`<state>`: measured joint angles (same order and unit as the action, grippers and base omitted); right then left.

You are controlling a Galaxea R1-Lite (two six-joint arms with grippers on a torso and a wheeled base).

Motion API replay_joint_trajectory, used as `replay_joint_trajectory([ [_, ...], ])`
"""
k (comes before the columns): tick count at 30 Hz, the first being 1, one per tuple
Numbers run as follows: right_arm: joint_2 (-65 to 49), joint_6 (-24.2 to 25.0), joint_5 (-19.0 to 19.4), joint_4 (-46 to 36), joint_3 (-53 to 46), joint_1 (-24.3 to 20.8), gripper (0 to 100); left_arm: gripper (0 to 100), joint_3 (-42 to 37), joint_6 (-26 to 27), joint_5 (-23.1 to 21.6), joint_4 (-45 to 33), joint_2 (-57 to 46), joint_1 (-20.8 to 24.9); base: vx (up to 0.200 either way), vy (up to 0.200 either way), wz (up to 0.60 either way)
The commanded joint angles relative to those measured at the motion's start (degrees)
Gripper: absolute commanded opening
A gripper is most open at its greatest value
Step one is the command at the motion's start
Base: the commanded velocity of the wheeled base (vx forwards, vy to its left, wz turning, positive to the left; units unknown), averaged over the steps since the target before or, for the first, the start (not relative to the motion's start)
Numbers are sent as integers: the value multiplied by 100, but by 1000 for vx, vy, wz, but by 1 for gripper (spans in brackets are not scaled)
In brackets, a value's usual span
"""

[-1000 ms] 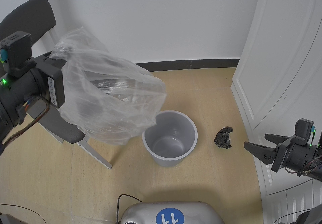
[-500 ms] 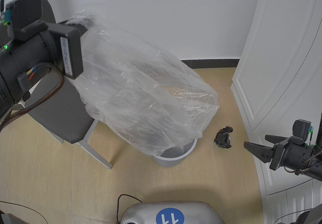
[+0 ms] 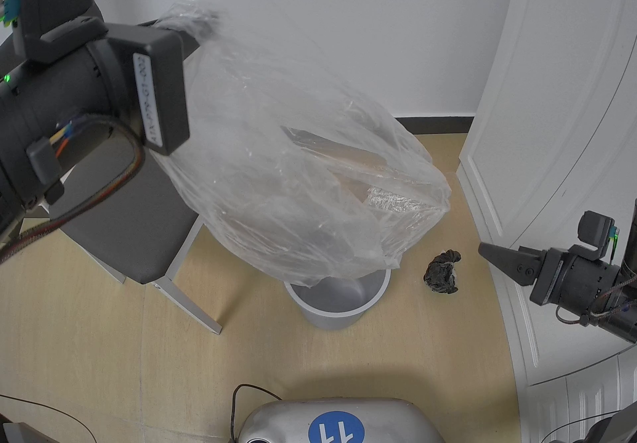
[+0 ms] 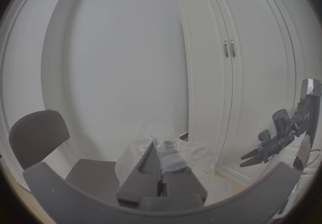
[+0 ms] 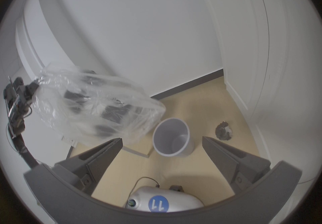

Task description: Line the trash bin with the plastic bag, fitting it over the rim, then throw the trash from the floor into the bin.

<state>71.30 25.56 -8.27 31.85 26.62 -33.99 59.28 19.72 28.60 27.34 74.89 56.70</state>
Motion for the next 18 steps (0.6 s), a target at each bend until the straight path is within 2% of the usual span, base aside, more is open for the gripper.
replay_joint_trajectory([
  [1, 551, 212, -52, 462, -8, -3, 100, 0, 13, -21, -3, 8, 8, 34, 0, 0, 0],
  [6, 903, 274, -79, 910, -201, -11, 100, 0, 75, -21, -3, 8, 44, 43, 0, 0, 0],
  [15, 1140, 291, 27, 928, -333, -82, 100, 0, 163, -21, -12, 17, 44, 157, 0, 0, 0],
  [18, 1439, 467, 36, 1104, -316, -143, 100, 0, 154, -136, -12, 17, 35, 210, 0, 0, 0],
])
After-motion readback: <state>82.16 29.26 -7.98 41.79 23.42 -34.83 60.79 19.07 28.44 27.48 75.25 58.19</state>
